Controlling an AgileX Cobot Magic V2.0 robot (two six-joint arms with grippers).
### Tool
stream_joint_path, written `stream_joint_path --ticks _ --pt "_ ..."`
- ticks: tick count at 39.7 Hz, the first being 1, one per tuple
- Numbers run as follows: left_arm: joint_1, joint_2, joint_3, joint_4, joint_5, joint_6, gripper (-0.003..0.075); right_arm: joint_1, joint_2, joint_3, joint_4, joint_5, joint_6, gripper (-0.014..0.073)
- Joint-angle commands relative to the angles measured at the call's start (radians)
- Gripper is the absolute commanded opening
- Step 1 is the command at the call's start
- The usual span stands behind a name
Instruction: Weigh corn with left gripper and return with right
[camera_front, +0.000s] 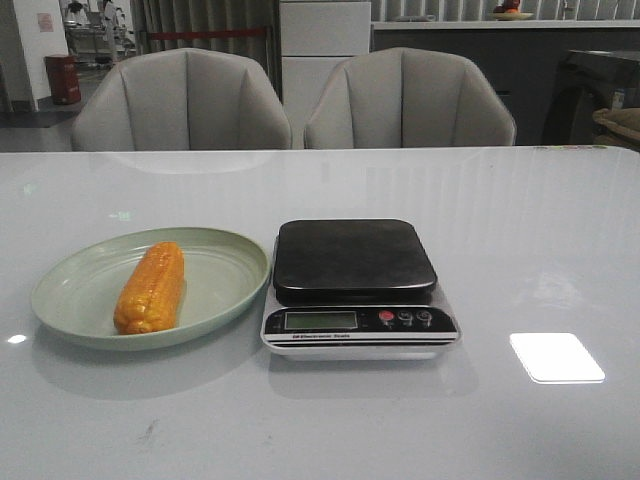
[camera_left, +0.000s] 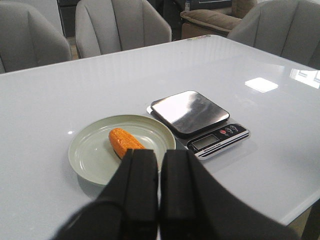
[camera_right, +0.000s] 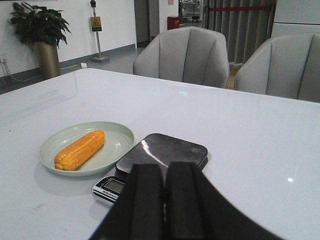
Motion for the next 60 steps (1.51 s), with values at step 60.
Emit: stream_joint_path --ticks 60 --pt "0.505 -0.019 0.452 0.033 -0.650 0.000 0.0122 -0.002 0.010 -0.028 0.002 -0.068 -0.009 0.0167"
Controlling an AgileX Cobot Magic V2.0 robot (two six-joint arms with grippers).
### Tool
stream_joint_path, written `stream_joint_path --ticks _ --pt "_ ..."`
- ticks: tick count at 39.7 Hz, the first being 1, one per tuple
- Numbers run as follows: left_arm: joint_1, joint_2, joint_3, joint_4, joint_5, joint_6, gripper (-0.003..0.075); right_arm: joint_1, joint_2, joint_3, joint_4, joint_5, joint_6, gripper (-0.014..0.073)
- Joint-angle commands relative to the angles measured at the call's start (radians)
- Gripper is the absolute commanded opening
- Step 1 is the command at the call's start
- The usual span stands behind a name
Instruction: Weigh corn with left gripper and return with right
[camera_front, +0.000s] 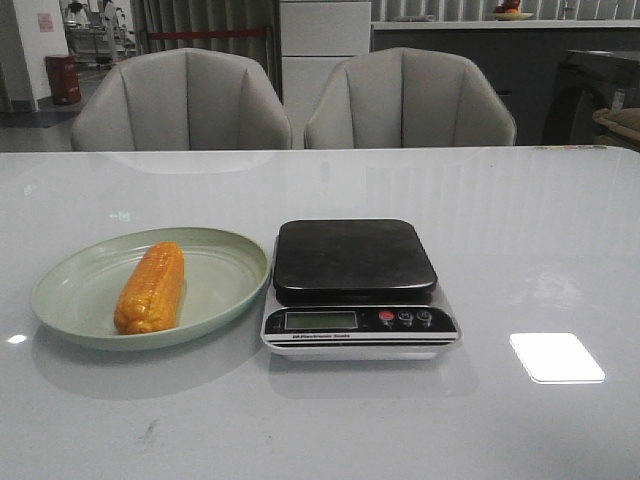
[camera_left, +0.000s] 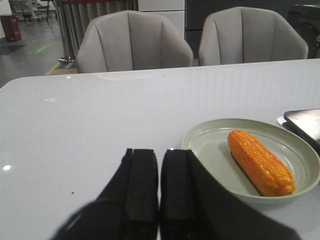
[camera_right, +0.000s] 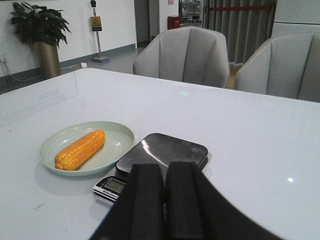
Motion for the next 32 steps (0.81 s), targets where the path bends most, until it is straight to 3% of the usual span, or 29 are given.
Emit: stream_joint_path --ticks 1,21,32 --pt "0.028 -0.019 0.033 0.003 -0.098 0.000 0.0122 -0.002 0.010 -0.028 0.002 -0.069 -0.007 0.0167" --pt "0.143 -0.019 0.033 -0.001 -0.125 0.000 0.0122 -0.002 0.010 -0.028 0.002 -0.069 -0.007 0.0167" --pt "0.145 -0.019 0.033 -0.001 -0.125 0.000 0.0122 -0.002 0.010 -0.028 0.002 -0.069 -0.007 0.0167"
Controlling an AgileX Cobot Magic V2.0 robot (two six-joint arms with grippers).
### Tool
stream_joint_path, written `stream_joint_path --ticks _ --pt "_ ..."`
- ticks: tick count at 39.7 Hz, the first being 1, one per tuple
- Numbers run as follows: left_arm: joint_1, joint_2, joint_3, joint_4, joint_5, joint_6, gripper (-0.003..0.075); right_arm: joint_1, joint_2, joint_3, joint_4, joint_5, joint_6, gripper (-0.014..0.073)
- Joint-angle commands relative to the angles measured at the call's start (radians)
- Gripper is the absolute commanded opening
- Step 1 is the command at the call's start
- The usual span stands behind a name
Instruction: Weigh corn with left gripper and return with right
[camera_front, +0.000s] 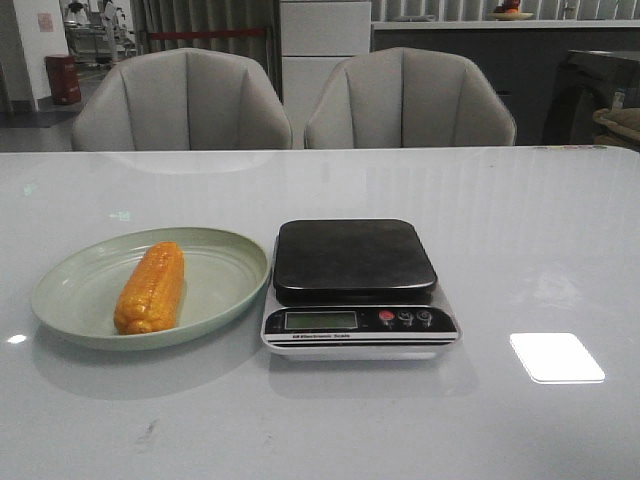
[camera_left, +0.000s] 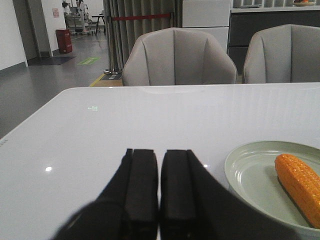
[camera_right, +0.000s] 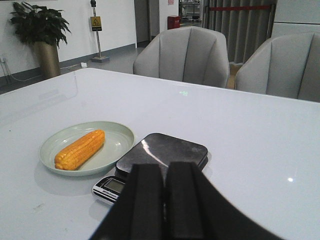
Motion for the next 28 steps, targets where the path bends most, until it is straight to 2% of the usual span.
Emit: stream_joint_path --ticks 1,22,28 --pt "0.001 -0.019 0.033 -0.001 -0.083 0.000 0.0122 -0.002 0.010 -0.028 0.002 -0.069 -0.007 0.0167" --pt "0.001 -0.019 0.033 -0.001 -0.083 0.000 0.0122 -0.002 0.010 -0.028 0.002 -0.069 -0.007 0.0167" --pt "0.001 -0.019 0.033 -0.001 -0.083 0.000 0.0122 -0.007 0.010 0.009 -0.007 -0.109 -0.007 0.0167"
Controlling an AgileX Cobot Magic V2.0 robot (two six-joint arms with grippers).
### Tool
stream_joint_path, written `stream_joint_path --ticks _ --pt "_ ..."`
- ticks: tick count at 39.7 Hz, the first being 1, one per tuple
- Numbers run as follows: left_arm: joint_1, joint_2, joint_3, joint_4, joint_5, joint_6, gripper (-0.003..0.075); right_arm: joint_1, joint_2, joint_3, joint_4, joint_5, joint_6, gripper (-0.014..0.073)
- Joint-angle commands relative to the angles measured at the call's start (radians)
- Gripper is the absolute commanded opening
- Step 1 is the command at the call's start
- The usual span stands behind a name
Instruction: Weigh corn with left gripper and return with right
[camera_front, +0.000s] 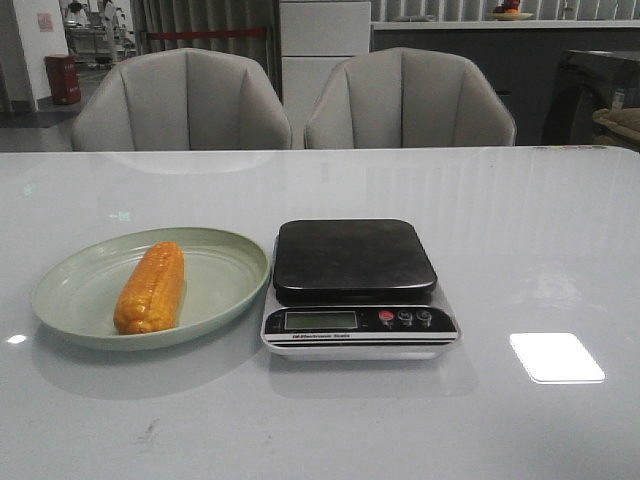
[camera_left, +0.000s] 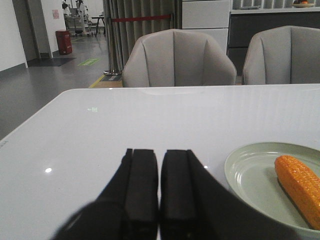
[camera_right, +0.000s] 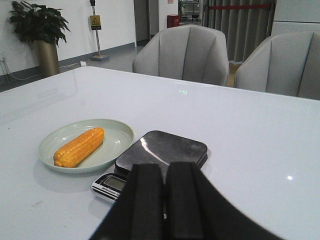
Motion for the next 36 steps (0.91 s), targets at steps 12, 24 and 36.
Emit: stream_joint_path --ticks 12,24,36 --pt "0.001 -0.019 0.033 -0.001 -0.079 0.000 0.0122 -0.210 0.009 0.065 -0.085 -0.183 0.057 0.0167" --pt "0.001 -0.019 0.033 -0.001 -0.079 0.000 0.0122 -0.384 -0.060 0.143 -0.255 -0.186 0.188 0.0167" --pt "0.001 -0.019 0.033 -0.001 -0.079 0.000 0.0122 -0.465 -0.185 0.162 -0.275 -0.146 0.188 0.0167"
